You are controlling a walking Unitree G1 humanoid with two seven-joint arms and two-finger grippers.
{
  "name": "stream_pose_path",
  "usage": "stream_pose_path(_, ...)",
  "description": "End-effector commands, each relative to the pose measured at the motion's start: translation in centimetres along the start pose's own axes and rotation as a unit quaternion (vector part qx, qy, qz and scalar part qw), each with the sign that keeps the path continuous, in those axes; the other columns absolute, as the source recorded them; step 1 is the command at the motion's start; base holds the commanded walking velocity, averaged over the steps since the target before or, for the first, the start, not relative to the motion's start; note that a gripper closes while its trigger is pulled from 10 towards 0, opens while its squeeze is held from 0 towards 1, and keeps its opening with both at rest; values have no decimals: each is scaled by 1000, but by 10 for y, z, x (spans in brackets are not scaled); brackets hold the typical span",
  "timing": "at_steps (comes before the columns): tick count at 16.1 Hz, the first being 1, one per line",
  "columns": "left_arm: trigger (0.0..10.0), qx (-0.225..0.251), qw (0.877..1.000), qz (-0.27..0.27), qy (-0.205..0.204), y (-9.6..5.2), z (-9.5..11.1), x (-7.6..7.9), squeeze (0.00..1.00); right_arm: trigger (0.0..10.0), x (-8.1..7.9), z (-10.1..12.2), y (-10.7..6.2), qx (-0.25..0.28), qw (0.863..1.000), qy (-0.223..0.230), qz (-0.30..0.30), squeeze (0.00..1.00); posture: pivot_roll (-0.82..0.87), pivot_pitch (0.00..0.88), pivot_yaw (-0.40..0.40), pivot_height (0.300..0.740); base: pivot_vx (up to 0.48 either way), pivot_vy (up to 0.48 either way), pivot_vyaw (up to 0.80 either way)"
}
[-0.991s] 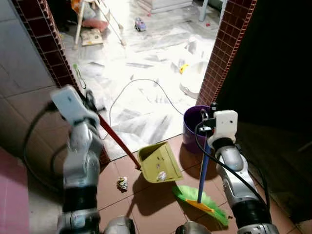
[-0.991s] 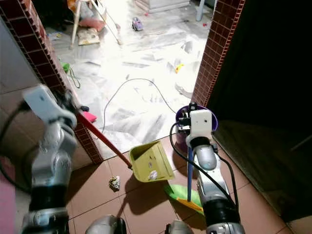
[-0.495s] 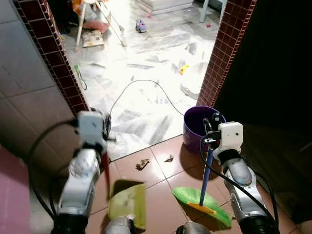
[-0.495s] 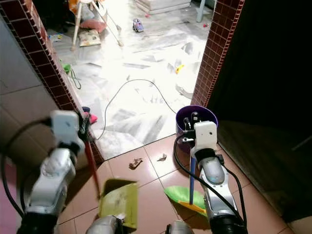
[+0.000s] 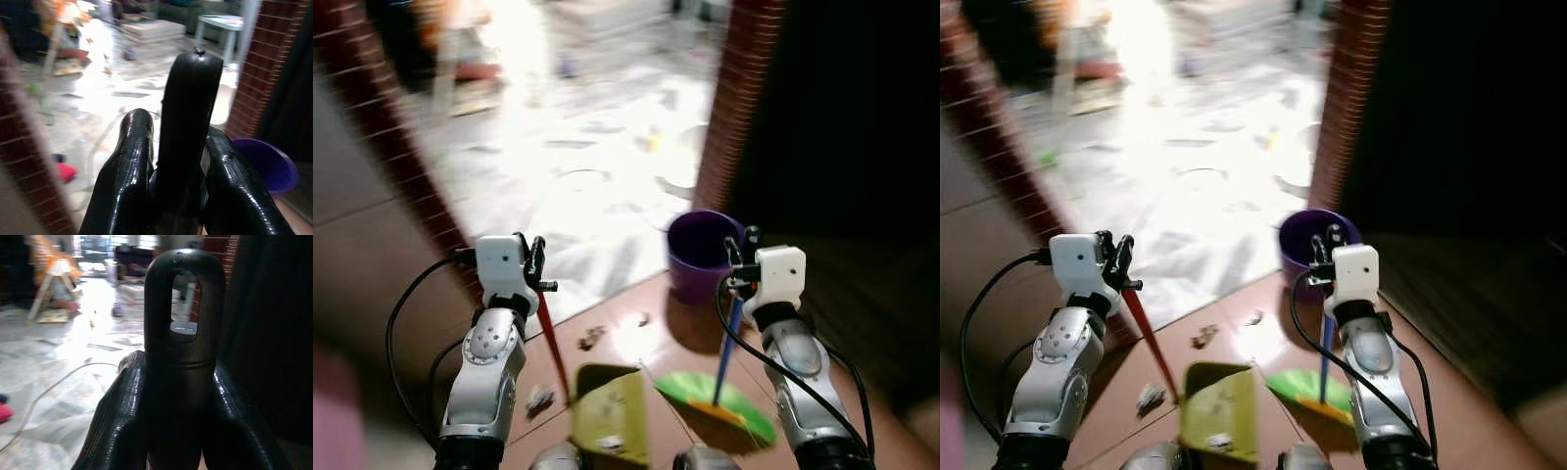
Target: Sweep floor
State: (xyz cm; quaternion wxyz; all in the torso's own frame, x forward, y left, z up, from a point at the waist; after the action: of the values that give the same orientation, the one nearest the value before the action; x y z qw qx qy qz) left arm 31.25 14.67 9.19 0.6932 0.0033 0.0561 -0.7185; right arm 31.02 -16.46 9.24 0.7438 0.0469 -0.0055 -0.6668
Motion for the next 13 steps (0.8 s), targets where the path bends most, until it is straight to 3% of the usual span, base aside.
stream_pose_path(1, 10000, 27, 999, 2, -26, 1, 18, -1, 0, 10000, 1, -4, 2, -11, 1000, 0, -1, 0, -95, 0, 83, 740, 0, 0, -625)
stream_pose_path(4, 10000, 3, 996, -8, -84, -6, 6, 6, 0, 10000, 2, -4, 2, -15, 1000, -5, 11, 0, -94, 0, 69, 740, 0, 0, 0)
stream_pose_path(6, 10000, -9, 989, -8, -145, -7, 3, 2, 0, 10000, 6, -7, -3, -20, 999, -28, 20, 0, -94, 0, 63, 740, 0, 0, 0)
stream_pose_path(8, 10000, -44, 977, 14, -207, -3, -7, -6, 0, 10000, 13, -10, -4, -25, 999, -38, 10, 0, -96, 0, 63, 740, 0, 0, 0)
stream_pose_path(10, 10000, -56, 968, 23, -242, 0, -11, -10, 0, 10000, 14, -5, 0, -17, 999, -43, 6, 0, -99, 0, 64, 740, 0, 0, 0)
stream_pose_path(11, 10000, -66, 957, 19, -283, 1, -14, -9, 0, 10000, 15, -2, 2, -10, 999, -51, 8, 0, -100, 0, 62, 740, 0, 0, 0)
stream_pose_path(13, 10000, -58, 956, 11, -289, 4, -11, -9, 0, 10000, 19, 0, 2, -8, 998, -61, 5, 0, -101, 0, 61, 740, 0, 0, 0)
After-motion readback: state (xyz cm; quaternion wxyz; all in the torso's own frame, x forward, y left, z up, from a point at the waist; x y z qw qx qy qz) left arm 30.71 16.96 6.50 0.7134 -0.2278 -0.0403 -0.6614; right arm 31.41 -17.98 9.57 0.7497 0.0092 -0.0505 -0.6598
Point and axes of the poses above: a point about 5 cm out from each wrist's last joint towards the gripper, its own y axis pointing out of the wrist towards the gripper, its own z axis along the axis of the wrist's last joint, x = y × z, the point moved 4 cm from there along y, pointing out of the wrist towards the gripper, and after that the axes turned 11 degrees about y, right-handed, at the moved point
